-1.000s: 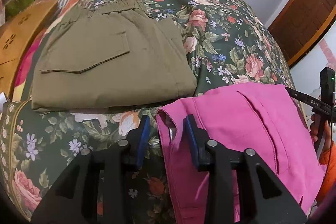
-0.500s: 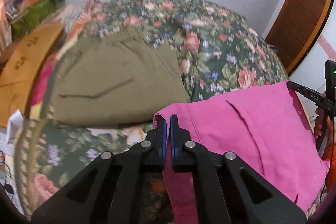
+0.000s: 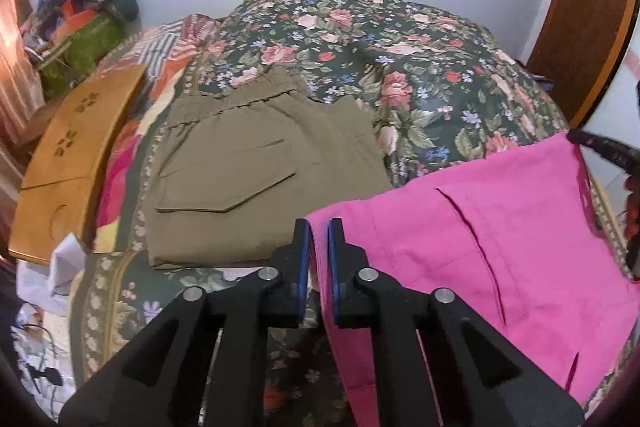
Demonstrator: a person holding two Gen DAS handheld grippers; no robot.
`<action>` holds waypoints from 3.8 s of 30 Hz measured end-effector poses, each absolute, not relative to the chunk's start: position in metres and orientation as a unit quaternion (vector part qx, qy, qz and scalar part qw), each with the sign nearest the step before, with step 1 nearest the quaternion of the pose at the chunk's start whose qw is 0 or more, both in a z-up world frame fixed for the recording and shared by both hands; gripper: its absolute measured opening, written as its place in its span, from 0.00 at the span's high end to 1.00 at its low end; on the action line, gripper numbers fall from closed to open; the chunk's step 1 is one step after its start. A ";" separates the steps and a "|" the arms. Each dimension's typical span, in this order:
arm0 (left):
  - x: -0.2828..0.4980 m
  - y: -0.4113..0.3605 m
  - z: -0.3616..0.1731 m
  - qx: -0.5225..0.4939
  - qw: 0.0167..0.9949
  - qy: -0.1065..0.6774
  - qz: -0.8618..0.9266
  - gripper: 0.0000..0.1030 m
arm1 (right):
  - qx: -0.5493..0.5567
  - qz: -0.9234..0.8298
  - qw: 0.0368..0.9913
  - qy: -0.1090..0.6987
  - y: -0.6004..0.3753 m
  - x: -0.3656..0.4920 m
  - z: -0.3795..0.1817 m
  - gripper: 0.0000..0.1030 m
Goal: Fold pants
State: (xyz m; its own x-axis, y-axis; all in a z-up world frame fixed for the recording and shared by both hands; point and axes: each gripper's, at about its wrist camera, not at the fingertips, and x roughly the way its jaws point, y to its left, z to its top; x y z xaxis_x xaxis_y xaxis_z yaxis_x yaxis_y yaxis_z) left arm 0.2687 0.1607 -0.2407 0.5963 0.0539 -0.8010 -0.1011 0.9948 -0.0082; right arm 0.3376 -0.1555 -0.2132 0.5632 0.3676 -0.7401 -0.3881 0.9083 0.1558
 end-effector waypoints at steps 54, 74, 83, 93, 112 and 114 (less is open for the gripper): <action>0.116 0.104 -0.265 -0.290 0.824 0.485 -0.048 0.08 | -0.088 0.299 0.846 0.433 -0.133 0.144 -0.211 0.53; 0.166 0.120 -0.281 -0.332 0.812 0.480 -0.003 0.12 | -0.063 0.309 0.837 0.447 -0.136 0.146 -0.215 0.53; 0.167 0.120 -0.263 -0.283 0.837 0.469 0.004 0.58 | -0.062 0.309 0.836 0.449 -0.137 0.146 -0.215 0.53; 0.143 0.099 -0.217 -0.171 0.888 0.427 0.026 0.69 | -0.064 0.298 0.836 0.456 -0.140 0.144 -0.211 0.53; 0.077 0.081 -0.174 -0.094 0.925 0.365 0.046 0.71 | -0.110 0.354 0.818 0.440 -0.057 0.137 -0.186 0.50; 0.076 0.080 -0.171 -0.095 0.926 0.363 0.040 0.72 | -0.119 0.367 0.805 0.450 -0.046 0.134 -0.194 0.50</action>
